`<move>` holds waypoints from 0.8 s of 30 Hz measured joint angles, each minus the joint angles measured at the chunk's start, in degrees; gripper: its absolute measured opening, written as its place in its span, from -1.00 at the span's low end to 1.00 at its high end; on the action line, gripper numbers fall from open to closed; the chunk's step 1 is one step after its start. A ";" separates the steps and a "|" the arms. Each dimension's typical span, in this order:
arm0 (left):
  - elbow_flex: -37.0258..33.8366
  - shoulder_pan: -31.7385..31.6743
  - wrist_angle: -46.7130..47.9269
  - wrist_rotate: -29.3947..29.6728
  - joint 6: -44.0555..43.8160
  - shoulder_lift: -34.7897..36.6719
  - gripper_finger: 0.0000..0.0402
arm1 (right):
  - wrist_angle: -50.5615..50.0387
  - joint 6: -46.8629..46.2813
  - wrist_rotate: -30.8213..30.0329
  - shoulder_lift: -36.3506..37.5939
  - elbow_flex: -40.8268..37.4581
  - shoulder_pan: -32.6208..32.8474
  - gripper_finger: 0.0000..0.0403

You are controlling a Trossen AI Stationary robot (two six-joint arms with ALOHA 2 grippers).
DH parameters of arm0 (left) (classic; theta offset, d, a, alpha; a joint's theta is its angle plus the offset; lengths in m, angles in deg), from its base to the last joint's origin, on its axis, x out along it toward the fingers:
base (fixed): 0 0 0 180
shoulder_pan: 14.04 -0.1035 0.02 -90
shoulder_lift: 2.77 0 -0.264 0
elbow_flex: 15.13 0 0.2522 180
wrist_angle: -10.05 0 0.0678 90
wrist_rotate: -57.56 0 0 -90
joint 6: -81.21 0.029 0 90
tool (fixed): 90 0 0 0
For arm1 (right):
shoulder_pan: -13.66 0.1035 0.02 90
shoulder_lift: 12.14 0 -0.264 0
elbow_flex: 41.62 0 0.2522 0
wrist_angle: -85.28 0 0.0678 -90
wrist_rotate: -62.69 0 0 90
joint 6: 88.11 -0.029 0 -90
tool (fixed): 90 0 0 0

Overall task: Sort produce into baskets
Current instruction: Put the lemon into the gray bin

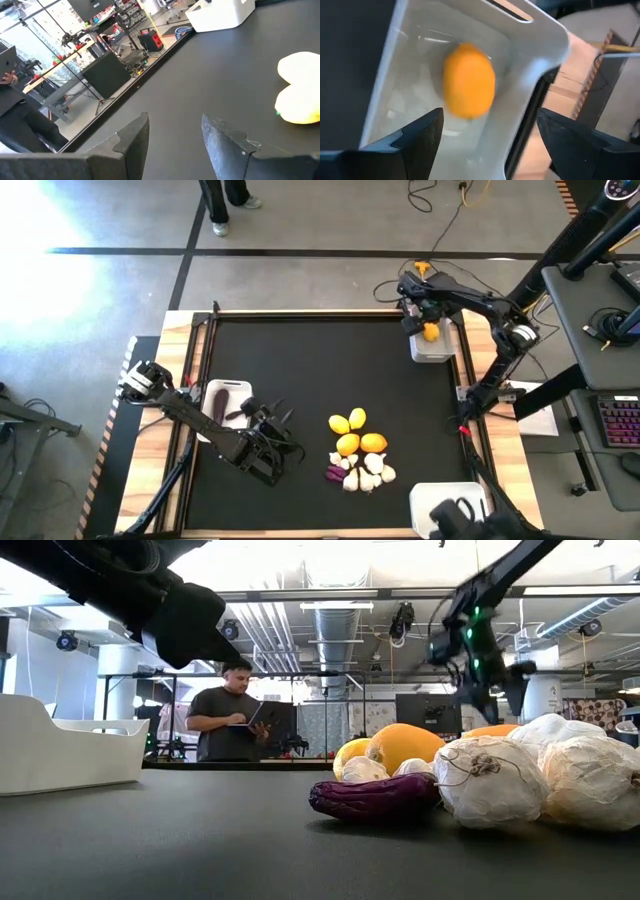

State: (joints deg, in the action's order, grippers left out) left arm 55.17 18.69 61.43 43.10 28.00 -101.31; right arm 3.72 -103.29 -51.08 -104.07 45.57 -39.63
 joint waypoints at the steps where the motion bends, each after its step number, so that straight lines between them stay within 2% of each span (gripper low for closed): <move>1: 0.00 0.00 -0.04 0.02 0.00 0.02 -0.17 | -1.10 0.08 0.02 1.51 0.02 1.65 0.54; 4: 0.00 0.00 -0.19 0.03 0.00 0.02 -0.17 | -2.19 -1.09 0.48 7.18 -0.83 8.59 0.51; 7: 0.00 -0.04 -0.33 0.07 0.00 0.02 -0.17 | 0.63 -3.90 4.14 13.33 -3.13 18.01 0.49; 11: 0.00 -0.06 -0.52 0.15 0.00 0.02 -0.17 | 10.89 -4.61 11.41 19.67 -8.51 33.37 0.48; 14: 0.00 -0.11 -0.55 0.22 0.00 0.02 -0.17 | 21.38 -3.22 13.95 22.51 -13.89 44.64 0.51; 19: 0.00 -0.11 -0.61 0.32 -0.01 0.02 -0.17 | 36.68 3.92 13.48 21.99 -21.28 59.03 0.58; 22: 0.00 -0.11 -0.79 0.37 -0.02 0.02 -0.17 | 42.95 5.05 13.39 18.64 -23.11 62.66 0.62; 24: 0.00 -0.15 -0.93 0.42 -0.02 0.03 -0.17 | 43.75 5.22 13.43 15.59 -22.93 63.22 0.64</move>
State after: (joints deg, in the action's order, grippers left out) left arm 55.17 18.53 60.51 43.52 27.98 -101.28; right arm 47.47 -98.07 -37.64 -88.48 22.63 23.60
